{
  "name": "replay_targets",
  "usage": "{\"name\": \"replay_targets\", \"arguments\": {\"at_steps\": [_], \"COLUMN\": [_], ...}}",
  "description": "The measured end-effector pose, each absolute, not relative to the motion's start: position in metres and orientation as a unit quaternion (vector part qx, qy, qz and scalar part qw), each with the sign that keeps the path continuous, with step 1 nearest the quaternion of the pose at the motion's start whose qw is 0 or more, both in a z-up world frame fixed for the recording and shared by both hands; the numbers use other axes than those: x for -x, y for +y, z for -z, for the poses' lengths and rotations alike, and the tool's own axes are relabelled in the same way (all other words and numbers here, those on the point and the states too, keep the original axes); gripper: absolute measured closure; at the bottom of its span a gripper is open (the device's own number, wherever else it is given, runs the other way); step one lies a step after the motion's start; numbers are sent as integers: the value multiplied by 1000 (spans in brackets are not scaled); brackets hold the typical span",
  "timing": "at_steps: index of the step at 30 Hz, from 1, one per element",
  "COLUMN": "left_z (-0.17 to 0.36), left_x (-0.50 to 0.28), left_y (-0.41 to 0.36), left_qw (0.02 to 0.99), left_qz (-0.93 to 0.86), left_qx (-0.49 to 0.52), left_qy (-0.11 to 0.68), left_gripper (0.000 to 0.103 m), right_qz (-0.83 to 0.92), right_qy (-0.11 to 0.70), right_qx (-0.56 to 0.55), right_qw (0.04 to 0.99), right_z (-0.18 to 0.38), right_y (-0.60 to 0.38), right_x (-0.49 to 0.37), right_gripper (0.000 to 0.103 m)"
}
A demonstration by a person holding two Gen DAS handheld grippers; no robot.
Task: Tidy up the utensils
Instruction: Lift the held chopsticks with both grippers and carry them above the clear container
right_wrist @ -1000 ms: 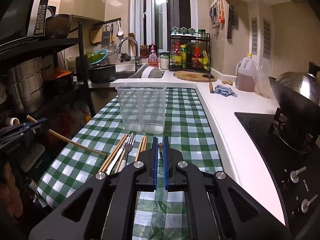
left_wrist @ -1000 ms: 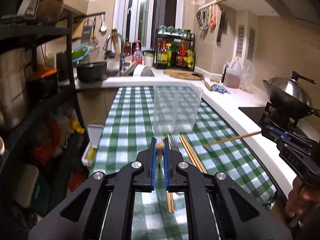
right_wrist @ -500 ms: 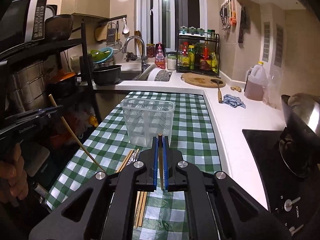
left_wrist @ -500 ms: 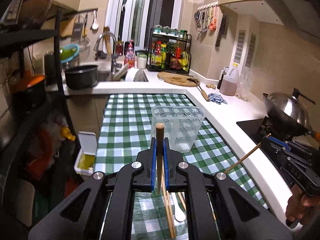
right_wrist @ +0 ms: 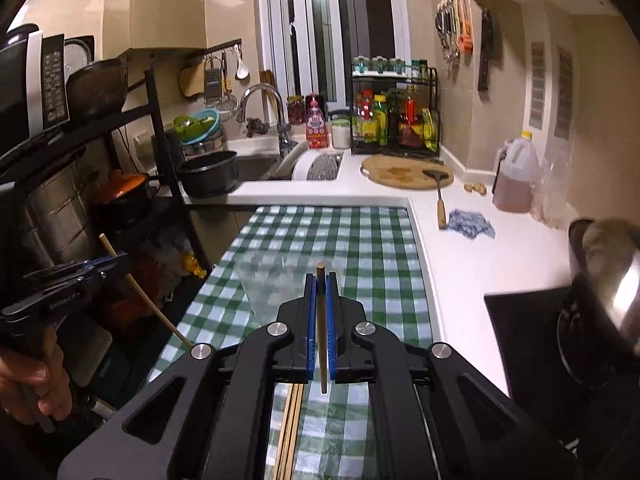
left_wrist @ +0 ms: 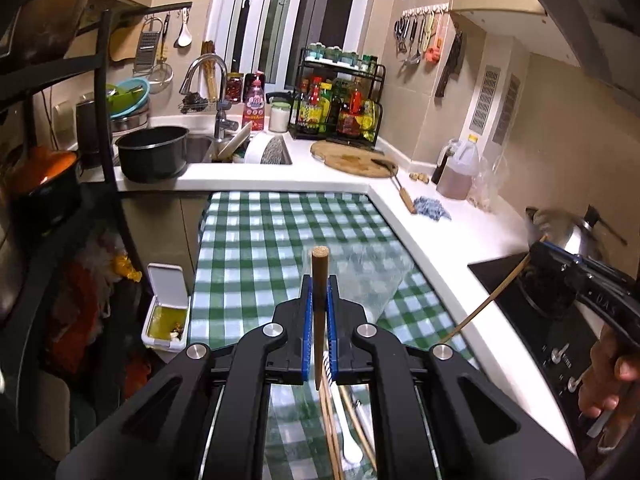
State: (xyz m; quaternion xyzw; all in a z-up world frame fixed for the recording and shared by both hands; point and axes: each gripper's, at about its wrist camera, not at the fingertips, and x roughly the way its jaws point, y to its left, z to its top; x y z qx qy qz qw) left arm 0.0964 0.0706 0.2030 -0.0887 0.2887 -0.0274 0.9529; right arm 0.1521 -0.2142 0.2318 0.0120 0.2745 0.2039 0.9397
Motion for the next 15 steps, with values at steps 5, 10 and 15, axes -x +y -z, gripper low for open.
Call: {"name": "replay_targets", "arguments": {"at_steps": [5,10,15], "left_z": [-243,-274,-272], "left_x": [-117,-139,-165], "left_y": [78,84,84], "left_qw": [960,967,972], "left_qz": [37,50,51], "left_qx": [95,114,122], "left_qy": [262,221,195], "left_gripper": [97,97,97], "right_qz": [-216,-228,-230], "right_qy": [235,194,197], "right_qx": [-20,-40,-55], "right_qw": [948,953,951], "right_z": [-284,-314,-300], "right_y": [-212,-208,-196], "right_x": [-170,-191,-220], "right_gripper": [98,98,98]}}
